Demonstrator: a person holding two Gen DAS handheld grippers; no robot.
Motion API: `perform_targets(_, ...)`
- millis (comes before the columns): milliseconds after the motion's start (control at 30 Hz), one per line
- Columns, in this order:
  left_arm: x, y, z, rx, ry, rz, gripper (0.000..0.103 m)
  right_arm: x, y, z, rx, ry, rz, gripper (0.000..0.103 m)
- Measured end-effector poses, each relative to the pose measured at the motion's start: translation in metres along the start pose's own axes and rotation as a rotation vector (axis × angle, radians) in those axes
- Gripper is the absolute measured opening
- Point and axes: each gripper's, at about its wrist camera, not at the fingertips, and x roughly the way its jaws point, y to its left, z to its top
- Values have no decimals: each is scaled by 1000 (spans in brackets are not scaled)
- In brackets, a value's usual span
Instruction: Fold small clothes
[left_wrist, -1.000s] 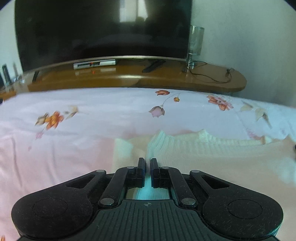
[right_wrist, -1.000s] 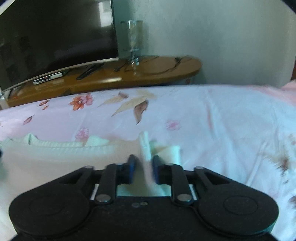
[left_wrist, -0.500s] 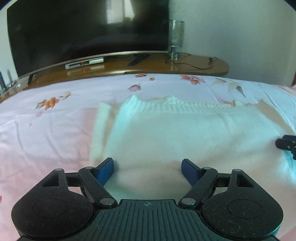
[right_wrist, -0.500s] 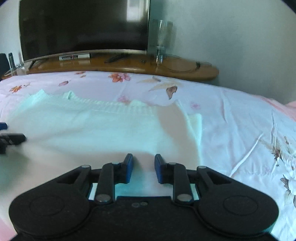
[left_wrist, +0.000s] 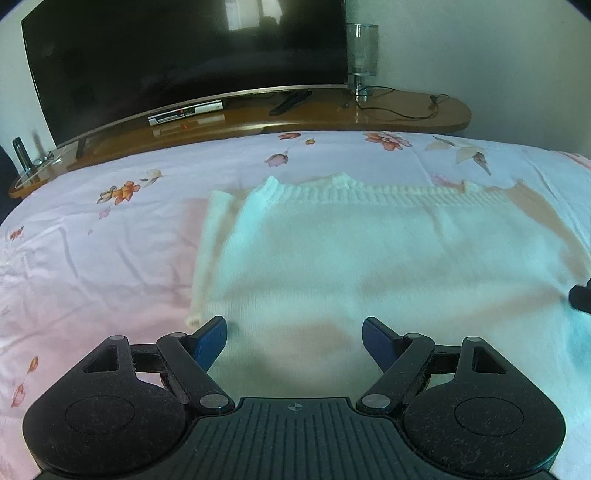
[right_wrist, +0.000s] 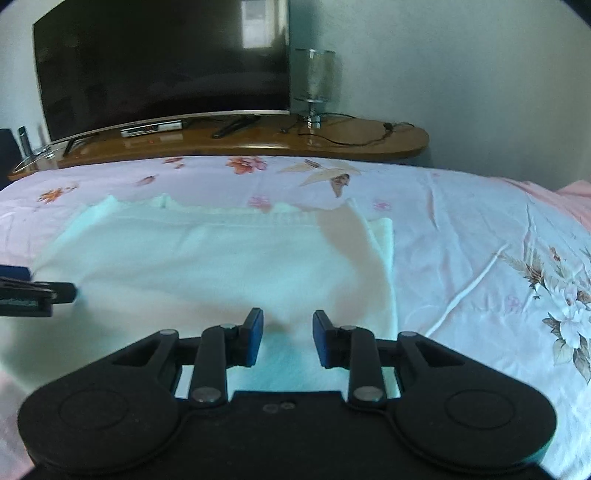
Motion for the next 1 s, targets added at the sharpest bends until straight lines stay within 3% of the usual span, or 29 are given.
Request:
perform_targets(233,-12,2,-18,7,27,4,80,-16,4,-22,-21,31,-15,32)
perform_targets(367,-10,9,-37,-15,52,-7,80,-10,-9,-41,-9,97,-47,34)
perform_targets(833,-24,10,-64,14,-15,-20,83,-28,-24,-66,-26,44,-16,34)
perform_targets(1000,-24,10,-60,-3,5,-20,83,-30,-24,-67,-41,33,-2,35)
